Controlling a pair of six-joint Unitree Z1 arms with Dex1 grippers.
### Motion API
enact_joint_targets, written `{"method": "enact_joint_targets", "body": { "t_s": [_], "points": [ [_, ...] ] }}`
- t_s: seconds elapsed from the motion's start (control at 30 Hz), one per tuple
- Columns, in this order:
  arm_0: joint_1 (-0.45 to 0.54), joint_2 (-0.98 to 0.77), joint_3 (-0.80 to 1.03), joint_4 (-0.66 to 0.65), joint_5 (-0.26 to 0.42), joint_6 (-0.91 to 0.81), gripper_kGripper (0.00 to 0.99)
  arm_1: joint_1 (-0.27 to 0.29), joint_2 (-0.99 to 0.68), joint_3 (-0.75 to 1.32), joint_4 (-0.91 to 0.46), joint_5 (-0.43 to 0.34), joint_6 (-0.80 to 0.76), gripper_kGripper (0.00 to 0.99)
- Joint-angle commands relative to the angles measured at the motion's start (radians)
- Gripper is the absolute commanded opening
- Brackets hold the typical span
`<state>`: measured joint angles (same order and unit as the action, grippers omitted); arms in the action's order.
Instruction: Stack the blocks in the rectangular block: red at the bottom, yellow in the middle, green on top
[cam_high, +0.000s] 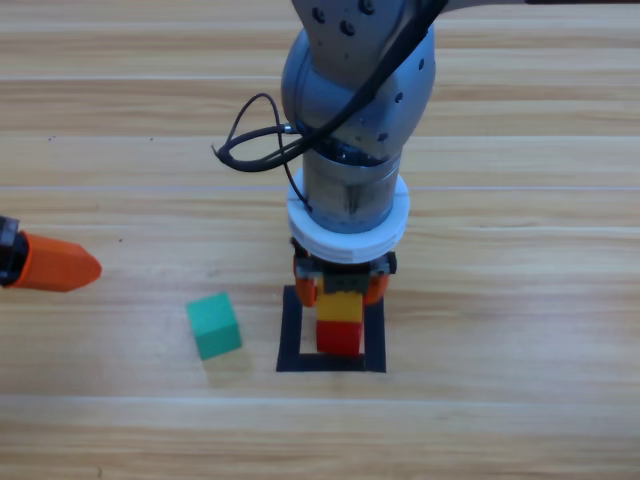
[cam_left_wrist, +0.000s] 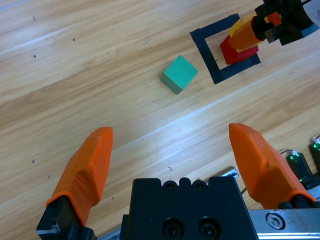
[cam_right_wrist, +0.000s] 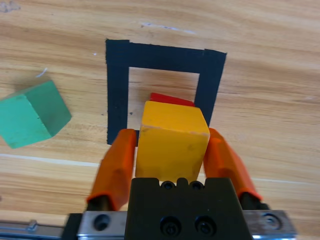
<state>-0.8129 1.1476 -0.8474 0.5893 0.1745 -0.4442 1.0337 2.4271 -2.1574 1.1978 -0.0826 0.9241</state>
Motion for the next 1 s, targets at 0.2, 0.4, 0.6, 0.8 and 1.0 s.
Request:
{"method": "enact_joint_targets", "body": {
  "t_s": [0.2, 0.4, 0.6, 0.8, 1.0],
  "points": [
    [0.015, 0.029, 0.019, -0.026, -0.009, 0.004, 0.990, 0.063, -0.068, -0.039, 0.025, -0.083, -0.053, 0.990],
    [0.018, 0.106, -0.002, -0.085, -0.010, -0.002, 0.990, 0.083, -0.264, 0.031, 0.025, -0.121, -0.094, 0.990],
    [0.034, 0.337, -0.117, -0.129, -0.012, -0.045, 0.988, 0.082, -0.594, 0.380, -0.126, -0.157, -0.148, 0.990],
    [0.052, 0.466, -0.193, -0.124, -0.032, -0.148, 0.988, -0.044, -0.876, 0.823, -0.353, -0.092, -0.268, 0.989],
    [0.061, 0.560, -0.300, 0.011, -0.033, -0.392, 0.990, -0.104, -0.921, 1.019, -0.457, -0.025, -0.344, 0.988]
  ]
}}
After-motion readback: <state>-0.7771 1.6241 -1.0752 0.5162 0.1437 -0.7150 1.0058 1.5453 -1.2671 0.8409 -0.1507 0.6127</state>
